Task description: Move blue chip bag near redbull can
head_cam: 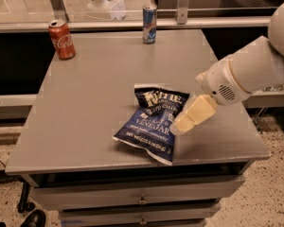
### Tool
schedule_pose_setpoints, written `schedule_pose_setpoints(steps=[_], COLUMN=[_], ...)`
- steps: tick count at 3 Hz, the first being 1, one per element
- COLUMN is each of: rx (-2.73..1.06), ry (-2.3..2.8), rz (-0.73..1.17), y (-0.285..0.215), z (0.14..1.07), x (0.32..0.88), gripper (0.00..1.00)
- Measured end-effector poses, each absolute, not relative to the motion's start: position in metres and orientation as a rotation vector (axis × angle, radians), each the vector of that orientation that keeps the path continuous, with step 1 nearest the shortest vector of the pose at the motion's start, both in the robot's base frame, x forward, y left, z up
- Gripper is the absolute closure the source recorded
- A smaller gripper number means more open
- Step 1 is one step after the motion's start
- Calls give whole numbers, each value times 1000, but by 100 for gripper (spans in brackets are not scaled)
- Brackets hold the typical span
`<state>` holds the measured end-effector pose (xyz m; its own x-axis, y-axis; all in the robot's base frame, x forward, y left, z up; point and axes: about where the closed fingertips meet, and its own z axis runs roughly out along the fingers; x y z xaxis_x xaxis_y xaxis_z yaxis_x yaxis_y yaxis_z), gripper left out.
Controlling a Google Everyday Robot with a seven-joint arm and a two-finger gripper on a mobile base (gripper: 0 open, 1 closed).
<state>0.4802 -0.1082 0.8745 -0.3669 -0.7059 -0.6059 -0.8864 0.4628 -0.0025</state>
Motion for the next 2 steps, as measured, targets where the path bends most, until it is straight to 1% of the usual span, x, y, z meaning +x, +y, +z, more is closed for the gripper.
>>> schedule_pose_setpoints(steps=[2], rx=[-1236], ry=[2154], rz=[572], y=[-71], z=[866], x=[482], gripper=[0])
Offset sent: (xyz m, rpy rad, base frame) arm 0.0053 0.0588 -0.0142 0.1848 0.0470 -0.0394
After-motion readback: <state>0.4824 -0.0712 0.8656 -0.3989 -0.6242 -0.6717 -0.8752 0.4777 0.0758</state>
